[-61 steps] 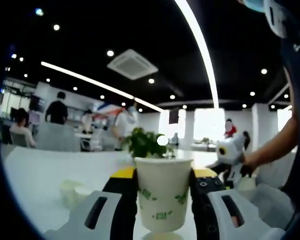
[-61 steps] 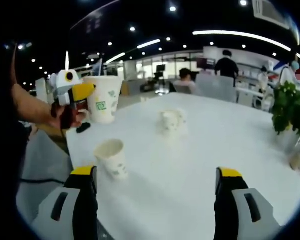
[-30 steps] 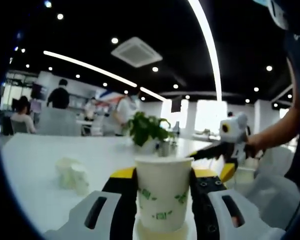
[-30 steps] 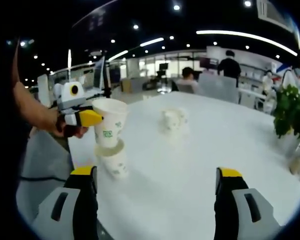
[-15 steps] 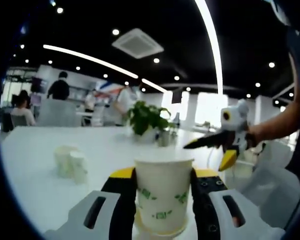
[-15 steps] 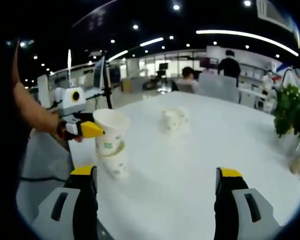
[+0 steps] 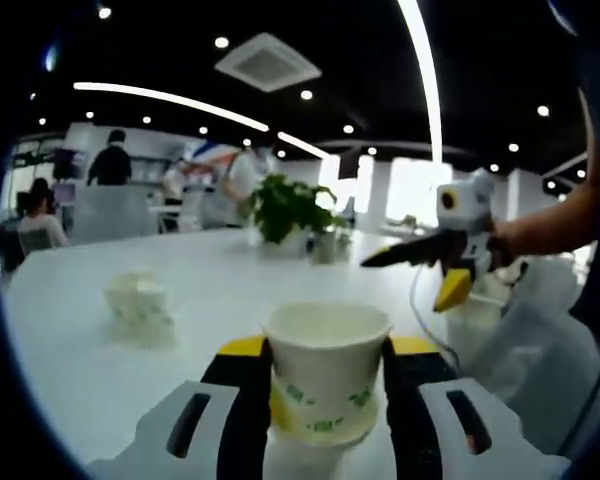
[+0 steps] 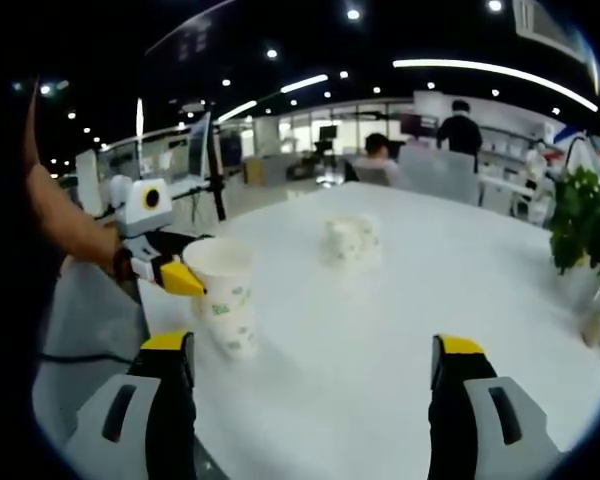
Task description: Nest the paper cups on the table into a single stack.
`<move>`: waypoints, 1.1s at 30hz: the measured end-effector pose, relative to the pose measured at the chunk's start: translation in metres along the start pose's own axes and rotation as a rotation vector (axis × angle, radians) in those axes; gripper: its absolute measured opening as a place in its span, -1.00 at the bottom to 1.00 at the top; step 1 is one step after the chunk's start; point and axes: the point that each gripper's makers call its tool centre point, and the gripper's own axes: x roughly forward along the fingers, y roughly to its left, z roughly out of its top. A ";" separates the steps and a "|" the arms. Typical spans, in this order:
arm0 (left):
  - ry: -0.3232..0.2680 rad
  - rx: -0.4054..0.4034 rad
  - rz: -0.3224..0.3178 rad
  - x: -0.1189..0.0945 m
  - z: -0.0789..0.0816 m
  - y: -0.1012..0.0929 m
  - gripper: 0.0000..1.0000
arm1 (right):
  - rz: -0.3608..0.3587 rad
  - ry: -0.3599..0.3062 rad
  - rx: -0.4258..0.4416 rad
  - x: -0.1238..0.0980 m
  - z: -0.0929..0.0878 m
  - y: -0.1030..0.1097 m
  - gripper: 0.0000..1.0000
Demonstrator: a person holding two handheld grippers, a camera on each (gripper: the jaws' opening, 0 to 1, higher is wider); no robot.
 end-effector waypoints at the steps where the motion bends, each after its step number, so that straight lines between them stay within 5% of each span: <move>1: 0.009 0.011 0.000 0.000 -0.002 -0.001 -0.16 | 0.000 0.000 0.000 0.000 0.000 0.000 0.93; 13: 0.105 0.048 0.016 -0.003 -0.022 0.001 -0.15 | 0.002 -0.001 0.003 0.000 -0.001 0.002 0.93; 21: 0.116 0.069 0.018 -0.006 -0.023 0.002 -0.13 | 0.006 0.000 0.002 0.001 -0.002 0.004 0.93; 33: 0.096 0.078 0.053 -0.011 -0.011 0.011 0.37 | 0.013 -0.009 -0.003 0.004 0.002 0.007 0.93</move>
